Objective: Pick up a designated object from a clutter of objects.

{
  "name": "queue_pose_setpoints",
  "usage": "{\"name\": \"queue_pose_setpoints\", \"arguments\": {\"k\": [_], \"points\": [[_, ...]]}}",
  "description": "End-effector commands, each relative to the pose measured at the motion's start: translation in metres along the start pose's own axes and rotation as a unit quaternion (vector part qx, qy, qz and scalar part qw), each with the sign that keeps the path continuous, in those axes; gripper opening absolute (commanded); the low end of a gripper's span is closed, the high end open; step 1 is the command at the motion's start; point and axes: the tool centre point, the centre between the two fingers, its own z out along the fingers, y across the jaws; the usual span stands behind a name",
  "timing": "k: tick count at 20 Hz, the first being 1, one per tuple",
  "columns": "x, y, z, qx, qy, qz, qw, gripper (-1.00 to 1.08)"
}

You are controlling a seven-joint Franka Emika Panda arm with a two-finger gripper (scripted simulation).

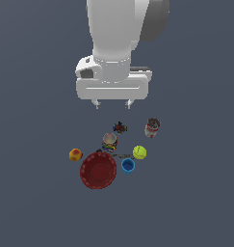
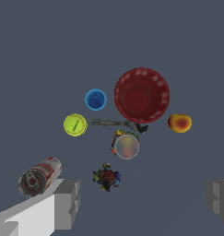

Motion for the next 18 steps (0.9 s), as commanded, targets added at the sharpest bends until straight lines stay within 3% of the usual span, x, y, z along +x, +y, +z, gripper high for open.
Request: {"name": "queue_pose_setpoints", "arguments": {"k": [1, 10, 18], "points": [[0.0, 0.0, 0.0, 0.0, 0.0, 0.0, 1.0, 1.0], [-0.001, 0.022, -0.011, 0.011, 0.006, 0.031, 0.9994, 1.0], [-0.002, 0.021, -0.003, 0.01, 0.006, 0.021, 0.9997, 1.0]]}}
